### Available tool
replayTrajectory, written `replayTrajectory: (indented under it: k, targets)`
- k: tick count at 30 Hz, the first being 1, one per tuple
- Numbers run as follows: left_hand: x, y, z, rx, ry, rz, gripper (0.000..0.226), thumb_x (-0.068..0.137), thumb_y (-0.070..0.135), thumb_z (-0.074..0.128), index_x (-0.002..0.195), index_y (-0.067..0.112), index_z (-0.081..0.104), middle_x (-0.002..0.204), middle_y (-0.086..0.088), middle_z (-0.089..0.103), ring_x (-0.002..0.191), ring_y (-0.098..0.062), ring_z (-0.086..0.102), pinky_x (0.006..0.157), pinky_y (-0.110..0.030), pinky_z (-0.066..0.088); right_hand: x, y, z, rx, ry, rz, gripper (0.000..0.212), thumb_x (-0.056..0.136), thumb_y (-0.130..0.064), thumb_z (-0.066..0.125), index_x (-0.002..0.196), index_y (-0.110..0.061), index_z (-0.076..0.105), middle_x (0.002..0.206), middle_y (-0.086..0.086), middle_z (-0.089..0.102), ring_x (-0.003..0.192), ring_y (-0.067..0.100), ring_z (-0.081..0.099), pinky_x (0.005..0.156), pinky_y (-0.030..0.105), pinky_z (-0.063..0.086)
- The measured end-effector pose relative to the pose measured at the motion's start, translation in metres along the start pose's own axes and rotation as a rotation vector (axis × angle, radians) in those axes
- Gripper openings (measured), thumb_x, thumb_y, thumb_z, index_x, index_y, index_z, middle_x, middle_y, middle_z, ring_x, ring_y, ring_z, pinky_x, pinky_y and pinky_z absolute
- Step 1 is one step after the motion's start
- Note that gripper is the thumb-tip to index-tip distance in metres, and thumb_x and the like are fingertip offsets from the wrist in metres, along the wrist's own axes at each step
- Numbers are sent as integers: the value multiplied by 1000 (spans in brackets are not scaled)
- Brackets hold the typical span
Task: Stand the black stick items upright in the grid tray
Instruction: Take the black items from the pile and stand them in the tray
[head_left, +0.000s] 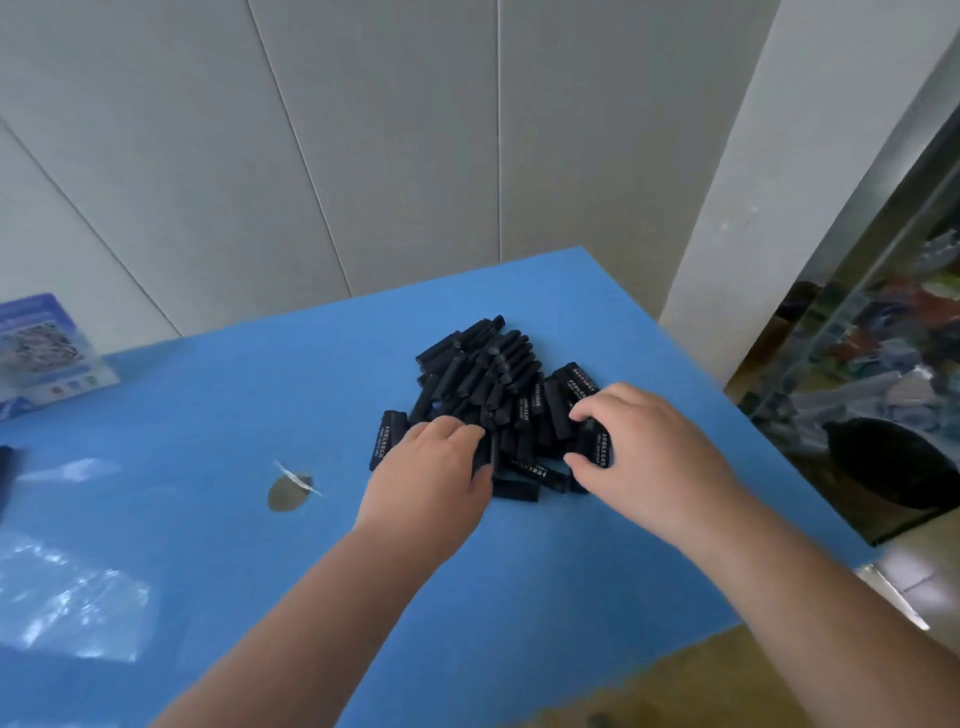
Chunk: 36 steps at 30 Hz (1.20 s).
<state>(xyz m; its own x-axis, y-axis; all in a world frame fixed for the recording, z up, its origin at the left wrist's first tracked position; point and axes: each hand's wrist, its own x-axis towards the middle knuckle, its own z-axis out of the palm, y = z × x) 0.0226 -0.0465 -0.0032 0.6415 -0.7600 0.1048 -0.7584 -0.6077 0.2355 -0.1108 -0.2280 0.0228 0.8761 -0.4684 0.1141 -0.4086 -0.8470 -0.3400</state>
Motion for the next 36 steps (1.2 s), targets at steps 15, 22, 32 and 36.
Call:
replayTrajectory:
  k: [15, 22, 32, 36]
  targets:
    - [81, 74, 47, 271, -98, -237, 19, 96, 40, 50, 98, 21, 54, 99, 1, 54, 93, -24, 54, 69, -33, 36, 37, 71, 8, 139, -128, -179, 30, 86, -41, 68, 115, -34, 63, 114, -19, 56, 109, 10, 53, 83, 27, 47]
    - [88, 77, 45, 225, -112, -371, 28, 89, 18, 52, 69, 20, 33, 77, 1, 43, 66, -18, 39, 58, -32, 33, 43, 83, 9, 185, -168, -200, 29, 87, -41, 68, 114, -34, 63, 114, -20, 56, 108, 8, 53, 84, 27, 48]
    - [55, 65, 11, -274, -194, -648, 16, 85, 22, 48, 80, 9, 57, 62, -2, 62, 53, -21, 60, 52, -27, 43, 63, 70, 25, 170, -239, -188, 27, 90, -41, 62, 114, -28, 61, 109, -12, 55, 94, 15, 55, 78, 36, 54]
    - [39, 66, 7, -773, -150, -867, 13, 88, 19, 51, 88, 17, 64, 66, 0, 72, 54, -15, 69, 56, -29, 54, 74, 56, 32, 74, -267, -157, 29, 91, -45, 60, 107, -21, 58, 106, -4, 56, 90, 21, 57, 72, 36, 52]
